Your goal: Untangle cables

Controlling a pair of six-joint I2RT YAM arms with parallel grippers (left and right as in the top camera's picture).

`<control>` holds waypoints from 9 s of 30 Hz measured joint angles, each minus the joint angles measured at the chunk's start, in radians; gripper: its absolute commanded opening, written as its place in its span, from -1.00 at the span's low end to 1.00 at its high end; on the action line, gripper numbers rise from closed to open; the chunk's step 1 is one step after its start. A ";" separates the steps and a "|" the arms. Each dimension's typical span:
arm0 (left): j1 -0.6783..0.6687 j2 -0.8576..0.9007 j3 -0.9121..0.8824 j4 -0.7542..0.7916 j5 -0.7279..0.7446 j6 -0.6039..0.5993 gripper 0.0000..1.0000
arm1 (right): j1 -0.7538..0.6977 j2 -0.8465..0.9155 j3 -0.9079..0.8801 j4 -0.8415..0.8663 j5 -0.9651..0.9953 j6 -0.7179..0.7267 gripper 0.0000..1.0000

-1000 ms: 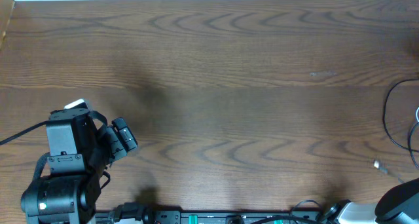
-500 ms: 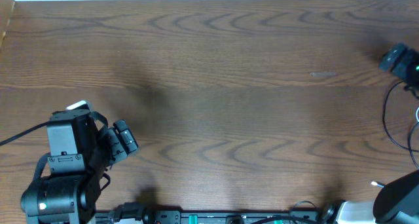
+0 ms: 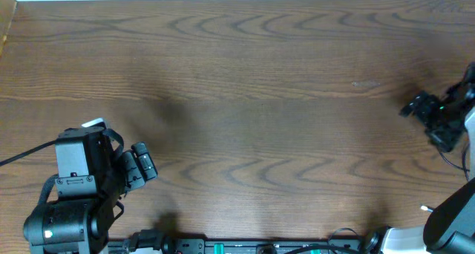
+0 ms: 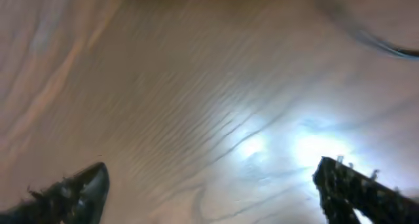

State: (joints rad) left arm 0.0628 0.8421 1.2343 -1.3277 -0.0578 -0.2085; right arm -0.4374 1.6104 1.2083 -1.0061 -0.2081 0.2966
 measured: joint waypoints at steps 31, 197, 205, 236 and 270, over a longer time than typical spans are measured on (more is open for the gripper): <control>0.000 0.000 0.001 0.000 0.000 0.026 0.93 | 0.021 -1.156 -0.003 -0.053 -0.146 -0.263 0.99; 0.000 -0.255 -0.022 0.177 0.091 0.036 0.83 | 0.393 -1.598 -1.136 0.793 -0.097 -0.033 0.98; 0.000 -0.549 -0.064 0.133 0.109 0.017 0.87 | 0.393 -1.598 -1.136 0.793 -0.096 -0.033 0.99; -0.007 -0.829 -0.735 0.757 0.266 0.040 0.96 | 0.393 -1.598 -1.137 0.793 -0.090 -0.032 0.99; -0.033 -0.831 -1.169 1.204 0.253 0.319 0.96 | 0.393 -1.598 -1.137 0.793 -0.090 -0.033 0.99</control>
State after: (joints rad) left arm 0.0299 0.0109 0.0650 -0.1238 0.1947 0.1101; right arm -0.0441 0.0120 0.0715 -0.2134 -0.2985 0.2638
